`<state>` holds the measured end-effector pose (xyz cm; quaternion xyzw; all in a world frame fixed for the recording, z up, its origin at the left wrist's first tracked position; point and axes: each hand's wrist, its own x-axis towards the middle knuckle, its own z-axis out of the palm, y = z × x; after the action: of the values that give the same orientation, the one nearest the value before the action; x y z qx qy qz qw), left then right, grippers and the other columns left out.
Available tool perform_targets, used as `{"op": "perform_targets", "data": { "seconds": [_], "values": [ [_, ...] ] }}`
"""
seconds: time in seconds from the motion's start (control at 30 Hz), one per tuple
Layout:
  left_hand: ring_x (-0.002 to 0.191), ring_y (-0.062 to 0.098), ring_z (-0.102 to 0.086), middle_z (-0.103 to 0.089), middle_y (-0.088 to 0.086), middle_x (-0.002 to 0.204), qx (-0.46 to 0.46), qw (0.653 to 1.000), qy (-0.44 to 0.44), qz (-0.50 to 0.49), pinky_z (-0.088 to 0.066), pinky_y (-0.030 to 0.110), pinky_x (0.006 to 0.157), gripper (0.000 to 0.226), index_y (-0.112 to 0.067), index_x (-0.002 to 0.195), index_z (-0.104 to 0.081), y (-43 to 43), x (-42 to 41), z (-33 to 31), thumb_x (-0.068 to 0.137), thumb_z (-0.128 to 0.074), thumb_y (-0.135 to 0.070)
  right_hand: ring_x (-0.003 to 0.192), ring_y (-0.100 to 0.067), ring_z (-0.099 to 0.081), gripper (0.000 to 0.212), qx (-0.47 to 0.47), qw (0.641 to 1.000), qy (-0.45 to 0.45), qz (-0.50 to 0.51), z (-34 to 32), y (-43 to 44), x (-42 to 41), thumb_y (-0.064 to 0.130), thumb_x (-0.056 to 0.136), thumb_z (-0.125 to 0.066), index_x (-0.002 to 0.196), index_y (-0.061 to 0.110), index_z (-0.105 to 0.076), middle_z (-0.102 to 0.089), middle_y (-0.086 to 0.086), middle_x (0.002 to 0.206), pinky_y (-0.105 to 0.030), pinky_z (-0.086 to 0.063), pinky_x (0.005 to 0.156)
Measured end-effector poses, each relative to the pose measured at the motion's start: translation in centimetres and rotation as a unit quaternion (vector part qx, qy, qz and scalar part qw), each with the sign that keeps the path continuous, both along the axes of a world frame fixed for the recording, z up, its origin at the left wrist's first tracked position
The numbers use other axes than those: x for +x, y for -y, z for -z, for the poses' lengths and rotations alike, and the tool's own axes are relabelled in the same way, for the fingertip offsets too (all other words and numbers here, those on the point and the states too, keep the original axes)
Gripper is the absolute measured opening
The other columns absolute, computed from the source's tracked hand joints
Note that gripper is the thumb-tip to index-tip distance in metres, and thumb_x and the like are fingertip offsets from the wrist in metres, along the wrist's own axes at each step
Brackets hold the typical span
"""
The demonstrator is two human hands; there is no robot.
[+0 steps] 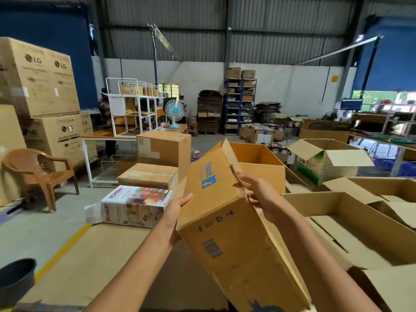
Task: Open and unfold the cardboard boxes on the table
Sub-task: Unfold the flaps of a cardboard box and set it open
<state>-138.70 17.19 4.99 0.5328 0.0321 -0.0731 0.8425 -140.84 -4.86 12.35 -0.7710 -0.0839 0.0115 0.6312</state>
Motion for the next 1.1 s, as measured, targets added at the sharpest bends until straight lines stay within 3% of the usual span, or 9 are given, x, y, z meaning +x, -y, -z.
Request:
{"op": "perform_targets", "data": {
  "seconds": [0.1, 0.33, 0.47, 0.53, 0.67, 0.73, 0.83, 0.97, 1.1],
  "values": [
    [0.079, 0.031, -0.072, -0.073, 0.017, 0.098, -0.011, 0.999, -0.047, -0.011, -0.055, 0.041, 0.078, 0.035, -0.002, 0.119, -0.067, -1.2, 0.2, 3.7, 0.098, -0.050, -0.025, 0.133, -0.011, -0.045, 0.043, -0.091, 0.993, 0.067, -0.025, 1.6, -0.4, 0.5, 0.034, 0.099, -0.047, 0.137, 0.020, -0.060, -0.052, 0.010, 0.141, -0.029, -0.031, 0.106],
    [0.062, 0.027, -0.057, -0.060, 0.012, 0.068, 0.084, 0.976, -0.201, -0.009, -0.047, 0.037, 0.067, 0.020, -0.006, 0.090, -0.057, -3.8, 0.3, 10.2, 0.102, -0.044, -0.015, 0.142, -0.024, -0.038, 0.082, -0.398, 0.915, 0.002, -0.070, 10.3, 1.6, 2.0, 0.068, 0.090, -0.051, 0.156, 0.024, -0.030, -0.034, -0.003, 0.160, -0.040, -0.032, 0.114],
    [0.058, 0.020, -0.057, -0.064, 0.006, 0.064, 0.135, 0.970, -0.202, -0.025, -0.048, 0.035, 0.066, 0.024, -0.010, 0.090, -0.062, -4.1, 1.3, 10.6, 0.102, -0.051, -0.027, 0.142, -0.032, -0.034, 0.129, -0.477, 0.877, -0.049, -0.033, 12.5, 3.9, 3.3, 0.105, 0.054, -0.030, 0.157, 0.028, -0.026, -0.033, -0.009, 0.158, -0.056, -0.033, 0.114],
    [0.064, 0.018, -0.055, -0.063, 0.002, 0.074, 0.153, 0.969, -0.190, -0.026, -0.050, 0.036, 0.080, 0.028, -0.014, 0.094, -0.063, -4.1, 1.8, 10.4, 0.102, -0.051, -0.038, 0.145, -0.033, -0.029, 0.118, -0.499, 0.864, -0.064, -0.013, 14.0, 5.1, 4.1, 0.101, 0.062, -0.031, 0.156, 0.029, -0.026, -0.030, -0.010, 0.160, -0.060, -0.031, 0.113],
    [0.074, 0.018, -0.053, -0.062, 0.003, 0.073, 0.210, 0.969, -0.111, -0.070, -0.042, 0.029, 0.061, 0.022, -0.016, 0.090, -0.059, -3.0, 2.9, 7.9, 0.103, -0.047, -0.029, 0.146, -0.030, -0.029, 0.098, -0.550, 0.833, -0.051, -0.023, 17.2, 6.5, 4.7, 0.089, 0.077, -0.036, 0.154, 0.029, -0.028, -0.031, -0.009, 0.159, -0.060, -0.022, 0.117],
    [0.092, 0.020, -0.057, -0.068, 0.002, 0.090, 0.337, 0.937, -0.008, -0.096, -0.042, 0.027, 0.068, 0.014, -0.012, 0.106, -0.061, -2.3, 4.0, 6.9, 0.100, -0.055, -0.022, 0.149, -0.028, -0.023, 0.092, -0.560, 0.827, -0.038, -0.035, 18.1, 6.7, 5.3, 0.083, 0.082, -0.042, 0.155, 0.030, -0.026, -0.028, -0.006, 0.162, -0.060, -0.015, 0.118],
    [0.126, 0.021, -0.050, -0.054, 0.007, 0.136, 0.571, 0.813, 0.102, 0.046, -0.041, 0.030, 0.096, 0.052, -0.015, 0.137, -0.051, -1.6, 5.8, 7.3, 0.090, -0.070, -0.026, 0.142, -0.030, -0.035, 0.101, -0.550, 0.830, -0.074, -0.062, 17.0, 7.0, 7.0, 0.081, 0.075, -0.058, 0.155, 0.028, -0.029, -0.038, -0.008, 0.155, -0.055, -0.029, 0.116],
    [0.118, 0.021, -0.054, -0.054, 0.001, 0.138, 0.725, 0.636, 0.070, 0.253, -0.044, 0.031, 0.096, 0.066, -0.019, 0.133, -0.053, -0.2, 7.7, 7.2, 0.078, -0.080, -0.042, 0.132, -0.027, -0.048, 0.112, -0.533, 0.835, -0.096, -0.096, 15.0, 7.4, 8.8, 0.067, 0.062, -0.083, 0.152, 0.018, -0.038, -0.050, -0.006, 0.146, -0.042, -0.042, 0.111],
    [0.094, 0.014, -0.055, -0.059, -0.003, 0.106, 0.739, 0.619, 0.067, 0.257, -0.046, 0.029, 0.075, 0.058, -0.021, 0.108, -0.053, 0.1, 9.5, 4.2, 0.067, -0.087, -0.044, 0.131, -0.027, -0.045, 0.111, -0.530, 0.845, -0.045, -0.055, 13.6, 7.5, 9.6, 0.074, 0.048, -0.084, 0.142, 0.027, -0.049, -0.053, -0.001, 0.137, -0.054, -0.040, 0.108]
  ]
}}
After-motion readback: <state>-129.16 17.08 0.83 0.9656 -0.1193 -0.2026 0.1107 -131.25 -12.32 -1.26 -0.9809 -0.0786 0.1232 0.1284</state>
